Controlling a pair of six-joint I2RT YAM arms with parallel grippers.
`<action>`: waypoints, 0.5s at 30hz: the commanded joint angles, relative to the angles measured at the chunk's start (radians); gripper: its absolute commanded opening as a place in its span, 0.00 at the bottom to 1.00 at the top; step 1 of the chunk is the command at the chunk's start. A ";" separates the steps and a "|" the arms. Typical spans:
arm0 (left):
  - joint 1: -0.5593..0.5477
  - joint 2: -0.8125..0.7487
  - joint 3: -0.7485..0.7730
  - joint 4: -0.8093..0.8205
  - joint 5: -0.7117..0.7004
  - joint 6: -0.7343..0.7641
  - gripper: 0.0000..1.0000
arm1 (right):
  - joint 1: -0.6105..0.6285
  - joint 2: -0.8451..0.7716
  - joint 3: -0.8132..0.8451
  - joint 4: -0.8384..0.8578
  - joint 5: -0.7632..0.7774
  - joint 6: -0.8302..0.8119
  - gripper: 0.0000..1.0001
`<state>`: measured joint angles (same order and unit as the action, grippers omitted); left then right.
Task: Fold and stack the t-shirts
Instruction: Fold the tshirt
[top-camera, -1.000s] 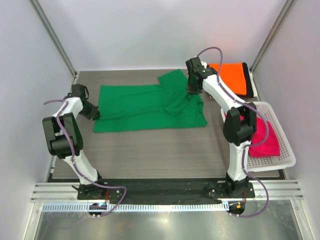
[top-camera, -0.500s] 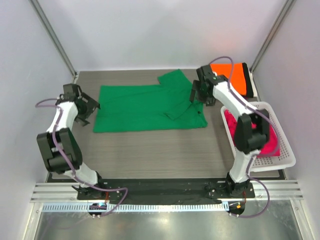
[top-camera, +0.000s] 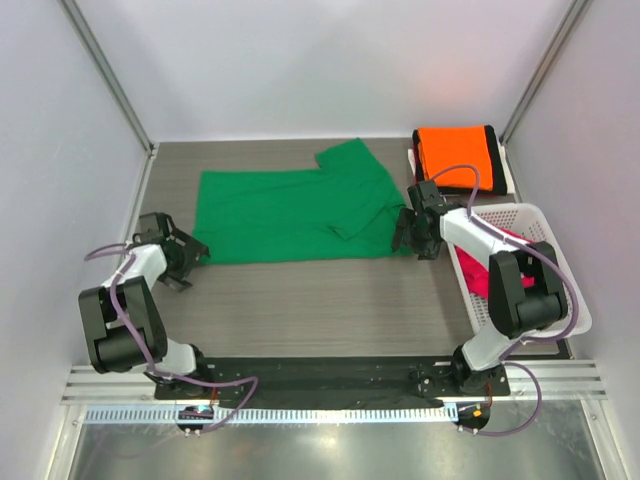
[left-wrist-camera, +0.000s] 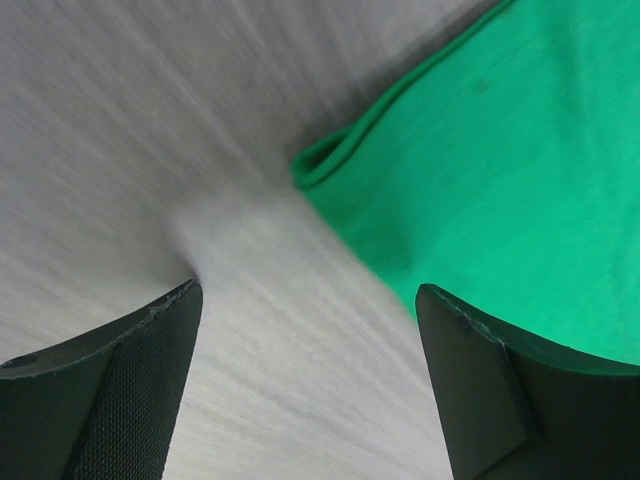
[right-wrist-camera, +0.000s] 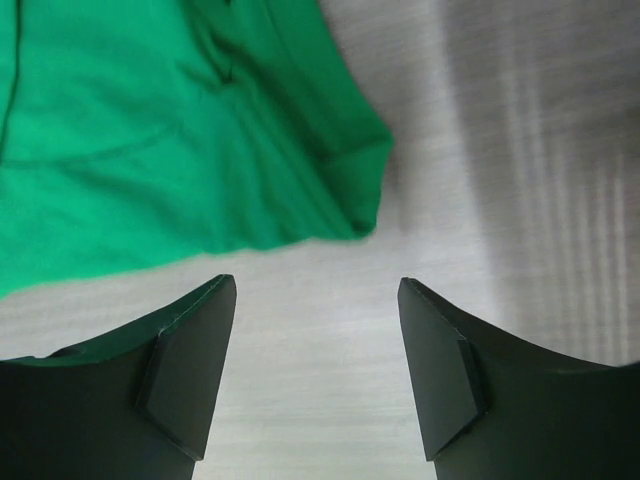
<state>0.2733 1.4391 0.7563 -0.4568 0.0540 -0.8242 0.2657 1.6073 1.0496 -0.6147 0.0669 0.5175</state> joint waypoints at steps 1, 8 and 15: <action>0.007 0.001 -0.011 0.133 0.003 -0.036 0.88 | -0.017 0.038 0.015 0.118 -0.021 -0.008 0.72; 0.009 0.081 0.001 0.184 -0.020 -0.070 0.74 | -0.039 0.155 0.061 0.171 -0.030 -0.030 0.59; 0.007 0.122 0.092 0.178 0.000 -0.087 0.04 | -0.043 0.166 0.136 0.138 -0.016 -0.031 0.07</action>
<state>0.2768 1.5478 0.7811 -0.2935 0.0471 -0.9058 0.2268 1.7767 1.1053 -0.4793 0.0391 0.4938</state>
